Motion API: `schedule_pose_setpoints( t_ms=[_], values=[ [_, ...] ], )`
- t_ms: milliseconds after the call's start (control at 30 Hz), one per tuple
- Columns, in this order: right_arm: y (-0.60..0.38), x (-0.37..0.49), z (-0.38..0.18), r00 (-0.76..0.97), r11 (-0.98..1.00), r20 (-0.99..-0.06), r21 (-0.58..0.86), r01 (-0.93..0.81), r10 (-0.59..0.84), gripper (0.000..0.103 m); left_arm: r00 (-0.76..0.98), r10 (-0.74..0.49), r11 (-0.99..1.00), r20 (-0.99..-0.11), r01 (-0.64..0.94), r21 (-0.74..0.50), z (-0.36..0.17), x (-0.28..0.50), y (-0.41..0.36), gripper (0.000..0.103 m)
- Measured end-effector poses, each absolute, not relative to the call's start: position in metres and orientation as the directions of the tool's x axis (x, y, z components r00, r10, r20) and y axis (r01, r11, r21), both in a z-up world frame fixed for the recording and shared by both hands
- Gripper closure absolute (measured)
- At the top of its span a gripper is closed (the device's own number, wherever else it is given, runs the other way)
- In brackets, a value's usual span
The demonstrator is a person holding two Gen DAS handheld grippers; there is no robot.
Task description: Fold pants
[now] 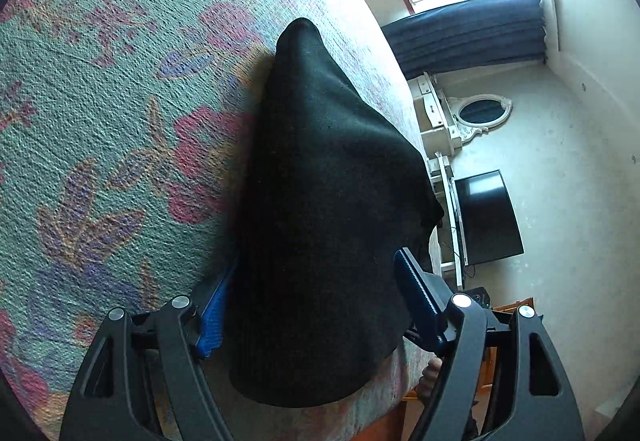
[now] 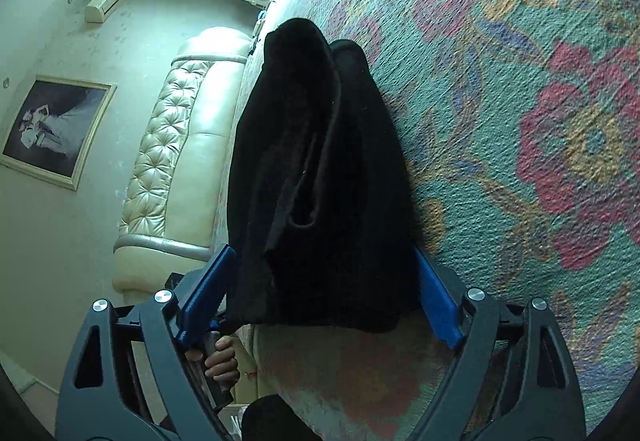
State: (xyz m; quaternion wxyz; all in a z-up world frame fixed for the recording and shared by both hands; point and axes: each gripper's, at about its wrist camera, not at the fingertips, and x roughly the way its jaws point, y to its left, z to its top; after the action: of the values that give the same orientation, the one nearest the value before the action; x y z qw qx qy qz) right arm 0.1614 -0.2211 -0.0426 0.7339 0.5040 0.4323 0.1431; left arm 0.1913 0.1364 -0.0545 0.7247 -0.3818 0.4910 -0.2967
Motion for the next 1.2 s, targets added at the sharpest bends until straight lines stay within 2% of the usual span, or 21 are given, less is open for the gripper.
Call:
schedule_pose_setpoints(
  t_ms=[67,233,333,400,433,467,567,733,1200],
  values=[
    [-0.218,0.163,-0.041,0.572,0.476,-0.515,0.848,0.232,0.639,0.016,0.336,-0.795,0.555,-0.505,0.066,-0.829,-0.053,0.191,0.130,0.030],
    [-0.225,0.157,-0.034,0.602,0.491,-0.543,0.828,0.269,0.585,0.017,0.325,-0.775,0.594,-0.542,0.080,-0.801,-0.053,0.192,0.125,0.040],
    [-0.221,0.160,-0.038,0.578,0.500,-0.549,0.825,0.261,0.604,0.017,0.327,-0.773,0.599,-0.544,0.089,-0.796,-0.056,0.191,0.128,0.041],
    [-0.214,0.164,-0.038,0.551,0.507,-0.550,0.826,0.247,0.628,0.018,0.325,-0.759,0.618,-0.564,0.088,-0.781,-0.056,0.189,0.123,0.046],
    [-0.212,0.165,-0.037,0.548,0.528,-0.569,0.811,0.251,0.613,0.024,0.326,-0.756,0.622,-0.568,0.087,-0.778,-0.056,0.189,0.122,0.049],
    [-0.210,0.165,-0.038,0.542,0.539,-0.582,0.802,0.257,0.606,0.043,0.325,-0.752,0.628,-0.574,0.088,-0.773,-0.055,0.189,0.121,0.051],
    [-0.213,0.158,-0.046,0.552,0.501,-0.562,0.820,0.277,0.616,0.058,0.324,-0.732,0.658,-0.600,0.106,-0.745,-0.050,0.189,0.115,0.057],
    [-0.211,0.151,-0.042,0.565,0.507,-0.568,0.815,0.281,0.599,0.060,0.338,-0.678,0.723,-0.652,0.151,-0.674,-0.038,0.188,0.104,0.066],
    [-0.197,0.149,-0.037,0.567,0.503,-0.571,0.813,0.293,0.593,0.060,0.348,-0.633,0.766,-0.691,0.158,-0.623,-0.035,0.190,0.101,0.067]
  ],
)
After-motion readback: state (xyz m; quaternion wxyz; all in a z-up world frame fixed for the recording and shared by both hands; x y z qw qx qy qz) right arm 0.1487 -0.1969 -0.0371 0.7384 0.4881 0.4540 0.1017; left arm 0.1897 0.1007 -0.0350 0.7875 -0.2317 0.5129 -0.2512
